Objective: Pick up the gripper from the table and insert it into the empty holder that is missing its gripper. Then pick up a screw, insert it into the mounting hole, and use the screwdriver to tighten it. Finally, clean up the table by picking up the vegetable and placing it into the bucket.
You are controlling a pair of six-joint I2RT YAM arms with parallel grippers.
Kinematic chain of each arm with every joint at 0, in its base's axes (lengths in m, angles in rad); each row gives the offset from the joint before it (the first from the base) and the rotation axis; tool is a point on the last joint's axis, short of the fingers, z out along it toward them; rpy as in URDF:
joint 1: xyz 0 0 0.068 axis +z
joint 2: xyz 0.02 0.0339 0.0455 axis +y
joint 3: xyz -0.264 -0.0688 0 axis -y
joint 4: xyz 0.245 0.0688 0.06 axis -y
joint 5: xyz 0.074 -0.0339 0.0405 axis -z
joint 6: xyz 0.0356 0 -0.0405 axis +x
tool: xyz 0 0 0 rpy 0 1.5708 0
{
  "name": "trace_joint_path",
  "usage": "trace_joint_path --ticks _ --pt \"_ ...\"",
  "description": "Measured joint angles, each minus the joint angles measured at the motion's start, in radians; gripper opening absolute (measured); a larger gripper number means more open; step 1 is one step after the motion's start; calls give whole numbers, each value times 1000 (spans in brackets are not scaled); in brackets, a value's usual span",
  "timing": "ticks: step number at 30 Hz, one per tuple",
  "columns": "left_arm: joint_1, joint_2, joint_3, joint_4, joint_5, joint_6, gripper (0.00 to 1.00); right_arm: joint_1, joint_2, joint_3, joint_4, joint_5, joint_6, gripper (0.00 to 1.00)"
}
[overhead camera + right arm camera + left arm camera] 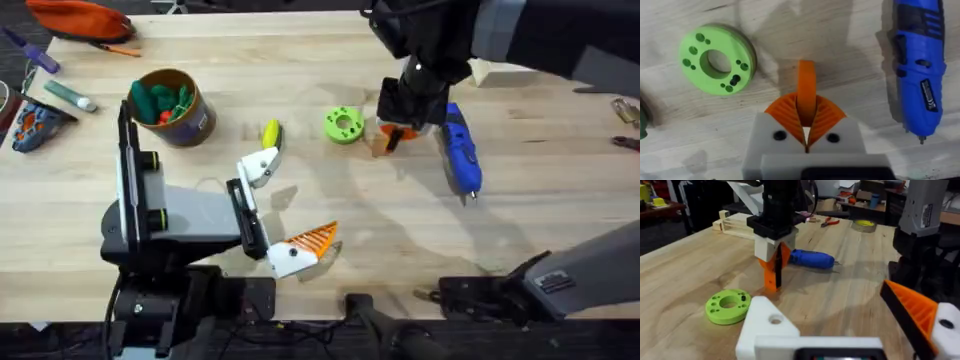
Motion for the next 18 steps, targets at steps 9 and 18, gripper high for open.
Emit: trace_joint_path --ticks 9,18 --pt "0 0 0 0 0 0 989 0 0 0 0 2 0 15" --pt "0 0 0 0 0 0 989 1 -8 1 -13 2 -3 14"
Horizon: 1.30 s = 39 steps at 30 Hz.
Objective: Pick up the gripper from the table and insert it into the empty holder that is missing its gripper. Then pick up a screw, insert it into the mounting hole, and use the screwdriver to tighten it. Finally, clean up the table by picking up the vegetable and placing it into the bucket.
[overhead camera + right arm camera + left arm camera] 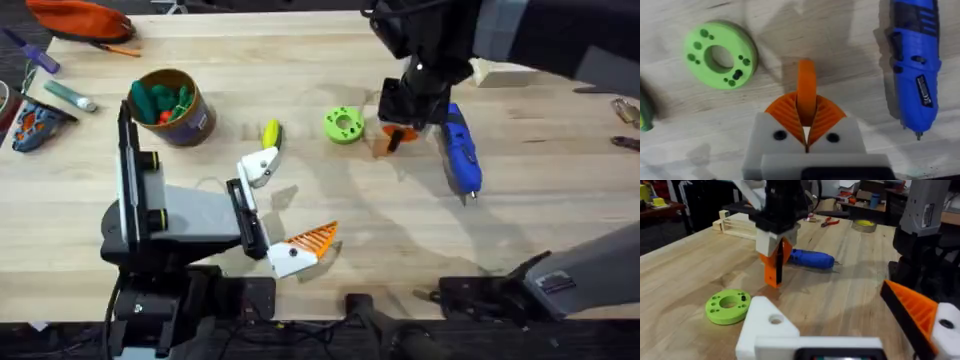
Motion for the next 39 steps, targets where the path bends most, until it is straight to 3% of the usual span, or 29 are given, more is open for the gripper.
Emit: trace_joint_path --ticks 15,21,26,27,29,34,39 --pt "0 0 0 0 0 0 989 66 -342 -2 78 -2 -27 14" --pt "0 0 0 0 0 0 989 63 -456 -128 237 -88 -36 14" --pt "0 0 0 0 0 0 989 29 -519 -294 432 -274 -64 14" --pt "0 0 0 0 3 0 989 -14 -548 -405 594 -442 -80 13" --pt "0 0 0 0 3 0 989 -46 -560 -470 702 -562 -84 13" --pt "0 0 0 0 3 0 989 -109 -569 -576 850 -815 -91 12" --pt "0 0 0 0 3 0 989 -133 -569 -642 940 -994 -90 12"
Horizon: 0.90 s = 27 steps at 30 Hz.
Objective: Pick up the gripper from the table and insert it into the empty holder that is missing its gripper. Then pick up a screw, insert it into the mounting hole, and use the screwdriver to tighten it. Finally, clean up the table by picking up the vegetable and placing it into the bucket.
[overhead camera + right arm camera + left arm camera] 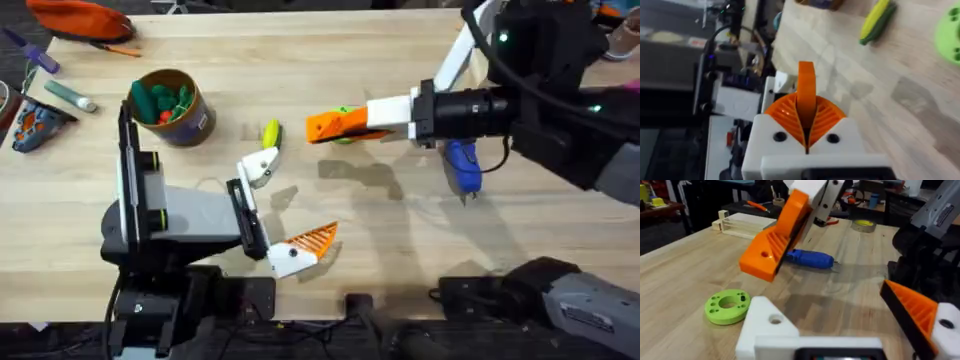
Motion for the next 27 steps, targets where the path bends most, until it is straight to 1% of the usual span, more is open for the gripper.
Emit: trace_joint_path --ticks 3,8,11,15,20,22,27 --pt "0 0 0 0 0 0 989 -1 0 -25 66 -80 1 12" --pt "0 0 0 0 0 0 989 -8 0 -73 178 -170 29 12" --pt "0 0 0 0 0 0 988 -36 0 -115 297 -220 64 12" --pt "0 0 0 0 0 0 988 -94 0 -201 514 -275 126 12" --pt "0 0 0 0 0 0 988 -134 0 -306 720 -305 173 12" --pt "0 0 0 0 0 0 988 -140 0 -337 765 -313 180 12" --pt "0 0 0 0 0 0 989 -142 0 -374 774 -338 206 12"
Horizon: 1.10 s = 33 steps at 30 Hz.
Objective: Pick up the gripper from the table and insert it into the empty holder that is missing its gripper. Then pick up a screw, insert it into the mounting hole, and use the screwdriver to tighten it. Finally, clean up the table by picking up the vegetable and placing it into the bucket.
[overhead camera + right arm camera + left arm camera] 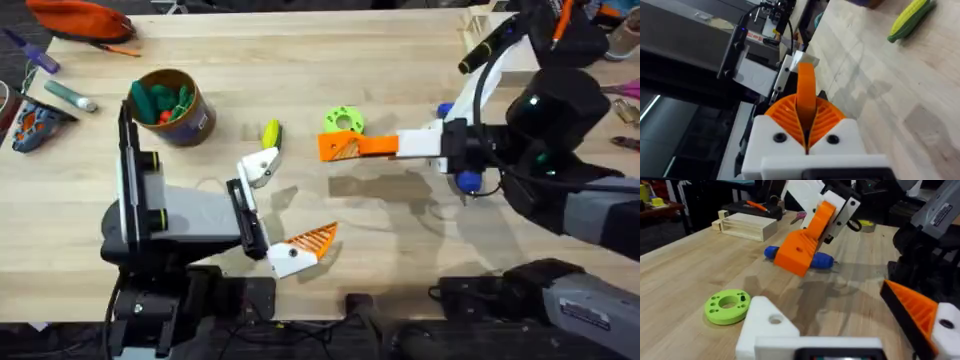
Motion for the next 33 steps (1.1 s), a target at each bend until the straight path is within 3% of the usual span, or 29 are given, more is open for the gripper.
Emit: trace_joint_path --ticks 13,20,33 --pt "0 0 0 0 0 0 989 0 202 -3 193 -130 156 12" --pt "0 0 0 0 0 0 989 0 251 -5 315 -176 228 12" --pt "0 0 0 0 0 0 988 0 251 -5 257 -190 309 12"
